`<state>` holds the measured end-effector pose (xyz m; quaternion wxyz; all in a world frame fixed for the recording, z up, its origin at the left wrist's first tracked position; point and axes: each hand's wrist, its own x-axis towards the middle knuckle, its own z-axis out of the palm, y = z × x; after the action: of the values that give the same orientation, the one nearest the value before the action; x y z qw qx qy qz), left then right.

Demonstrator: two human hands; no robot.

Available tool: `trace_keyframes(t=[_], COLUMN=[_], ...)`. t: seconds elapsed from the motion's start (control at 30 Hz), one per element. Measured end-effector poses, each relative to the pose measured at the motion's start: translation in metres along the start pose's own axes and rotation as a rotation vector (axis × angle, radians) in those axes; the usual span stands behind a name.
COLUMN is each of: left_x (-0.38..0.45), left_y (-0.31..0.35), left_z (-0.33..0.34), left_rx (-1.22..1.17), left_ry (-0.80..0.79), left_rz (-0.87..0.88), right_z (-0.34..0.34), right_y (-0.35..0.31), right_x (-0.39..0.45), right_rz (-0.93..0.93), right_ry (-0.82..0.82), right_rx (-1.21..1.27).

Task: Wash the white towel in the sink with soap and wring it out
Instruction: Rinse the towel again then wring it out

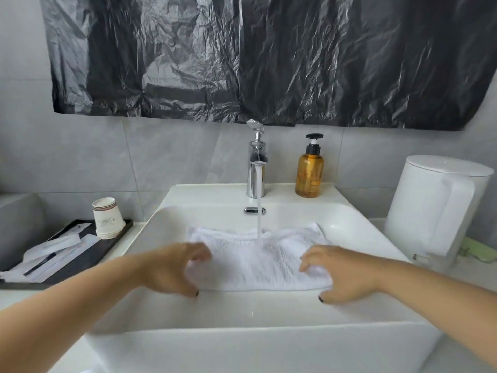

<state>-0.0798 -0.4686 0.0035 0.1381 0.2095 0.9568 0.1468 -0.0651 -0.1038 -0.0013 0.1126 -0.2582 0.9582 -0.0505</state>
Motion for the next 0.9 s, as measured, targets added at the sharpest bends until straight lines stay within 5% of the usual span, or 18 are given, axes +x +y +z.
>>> trace_keyframes(t=[0.23,0.43,0.57,0.73,0.8,0.9], left_x=[0.006,0.023,0.023,0.009,0.01,0.016], left_y=[0.012,0.013,0.014,0.015,0.011,0.019], left_z=[0.011,-0.035,-0.055,-0.066,-0.073,-0.087], left_rx=[0.775,0.322,0.052,0.054,0.173,0.274], left_ry=[0.13,0.709,0.841,0.729,0.653,0.659], left_rz=[-0.001,-0.065,0.049,0.275,0.264,0.109], right_z=[-0.009,-0.055,-0.087,-0.111,-0.116,-0.122], right_y=[0.0,0.021,0.012,0.006,0.008,0.004], right_x=[0.019,0.032,0.014,-0.008,-0.009,-0.005], right_rz=[0.08,0.184,-0.016,-0.032,0.038,0.044], right_ry=[0.17,0.643,0.879,0.675,0.567,0.617], right_rx=[-0.324,0.075,0.064,-0.323,-0.412,-0.425])
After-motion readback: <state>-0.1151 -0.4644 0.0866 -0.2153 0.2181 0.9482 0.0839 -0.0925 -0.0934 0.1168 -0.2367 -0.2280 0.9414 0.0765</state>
